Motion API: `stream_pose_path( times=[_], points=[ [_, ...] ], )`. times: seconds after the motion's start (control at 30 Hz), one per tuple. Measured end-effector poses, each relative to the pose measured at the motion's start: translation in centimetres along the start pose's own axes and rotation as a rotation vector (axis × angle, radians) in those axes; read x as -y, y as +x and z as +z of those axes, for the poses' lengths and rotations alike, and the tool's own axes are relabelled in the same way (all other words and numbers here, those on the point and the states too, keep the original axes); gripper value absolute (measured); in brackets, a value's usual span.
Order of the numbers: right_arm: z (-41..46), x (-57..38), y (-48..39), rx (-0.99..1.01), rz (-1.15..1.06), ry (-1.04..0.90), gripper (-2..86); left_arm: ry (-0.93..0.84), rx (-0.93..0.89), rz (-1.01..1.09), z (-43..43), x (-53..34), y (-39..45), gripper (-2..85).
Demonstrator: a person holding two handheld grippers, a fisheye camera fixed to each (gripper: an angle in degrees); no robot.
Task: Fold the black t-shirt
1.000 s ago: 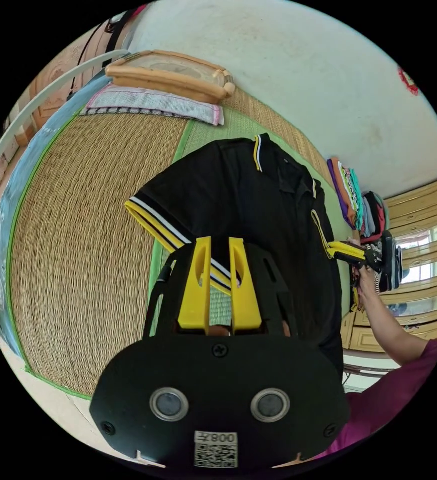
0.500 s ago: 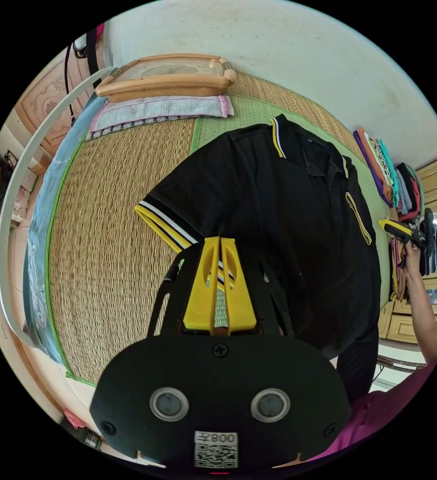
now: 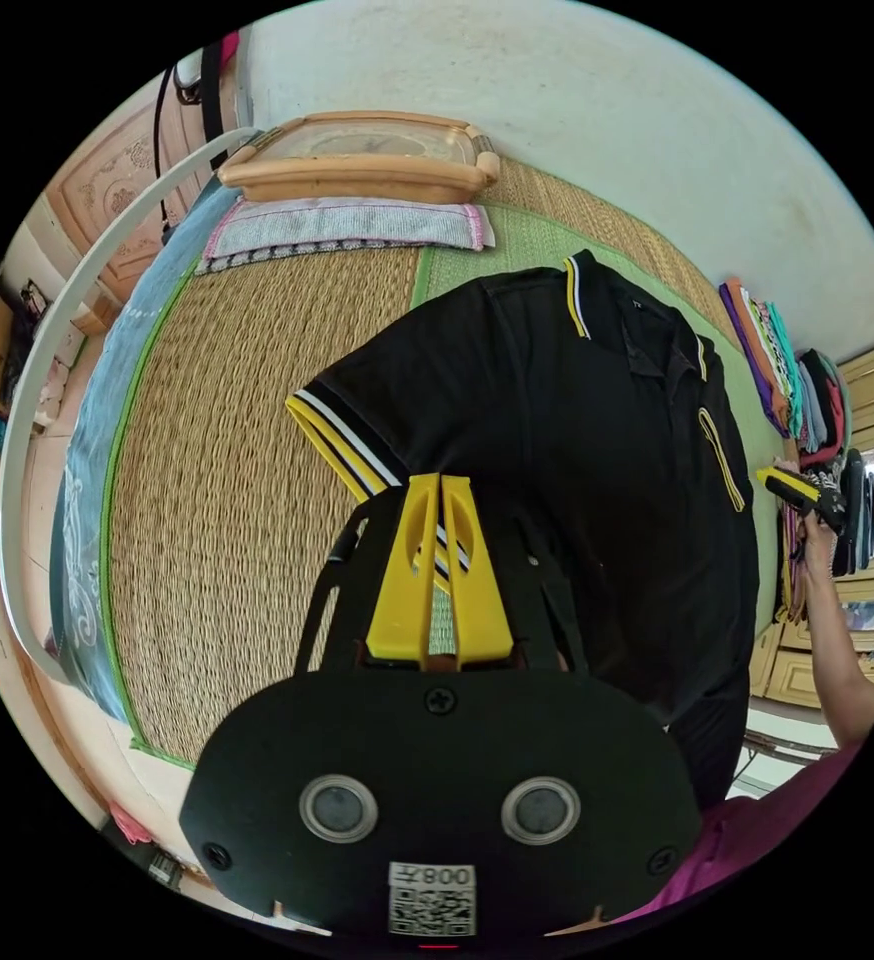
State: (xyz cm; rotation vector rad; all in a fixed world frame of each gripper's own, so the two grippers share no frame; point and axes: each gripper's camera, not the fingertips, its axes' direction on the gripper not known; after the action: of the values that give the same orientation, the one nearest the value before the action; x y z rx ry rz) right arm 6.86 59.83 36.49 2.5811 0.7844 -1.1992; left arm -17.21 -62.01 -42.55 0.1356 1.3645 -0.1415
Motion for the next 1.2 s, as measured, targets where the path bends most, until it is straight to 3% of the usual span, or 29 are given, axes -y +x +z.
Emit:
stream_pose_path(
  times=[0.1,0.2,0.3,0.43,0.63,0.83,0.93,1.1,1.2],
  points=[
    [-2.5,-1.3,3.1,0.101,0.071,0.064,1.8,0.033,-0.027,-0.015,0.1,-1.1,-0.8,0.2],
    [-2.6,-1.7,-0.2,0.157,-0.034,0.081,6.0,0.078,-0.018,-0.02,0.0,-2.6,-0.9,0.2],
    [0.3,-1.5,-6.6,0.086,-0.2,0.008,8.0,0.121,0.004,-0.041,-0.1,-4.4,-1.1,0.1],
    [4.0,-1.9,-10.1,-0.032,-0.258,-0.054,6.8,0.146,-0.028,-0.058,-0.2,-6.6,-2.0,0.1],
    [2.3,-2.7,-7.4,-0.003,-0.13,-0.028,1.4,0.148,-0.085,-0.049,0.9,-8.0,-2.7,0.1],
    [-3.8,-5.2,3.3,0.101,0.187,0.14,1.7,0.162,-0.152,0.018,2.1,-7.7,-1.5,0.0],
    [-3.0,-5.3,0.2,0.196,0.049,0.123,5.3,0.157,-0.176,0.04,3.2,-7.5,-0.8,0.0],
    [3.7,-5.3,-12.0,-0.017,-0.28,-0.05,8.0,0.127,-0.213,0.067,5.2,-7.9,0.4,0.0],
    [5.3,-5.9,-13.1,-0.099,-0.273,-0.046,5.7,0.112,-0.209,0.099,5.8,-8.3,1.0,0.0]
  ],
)
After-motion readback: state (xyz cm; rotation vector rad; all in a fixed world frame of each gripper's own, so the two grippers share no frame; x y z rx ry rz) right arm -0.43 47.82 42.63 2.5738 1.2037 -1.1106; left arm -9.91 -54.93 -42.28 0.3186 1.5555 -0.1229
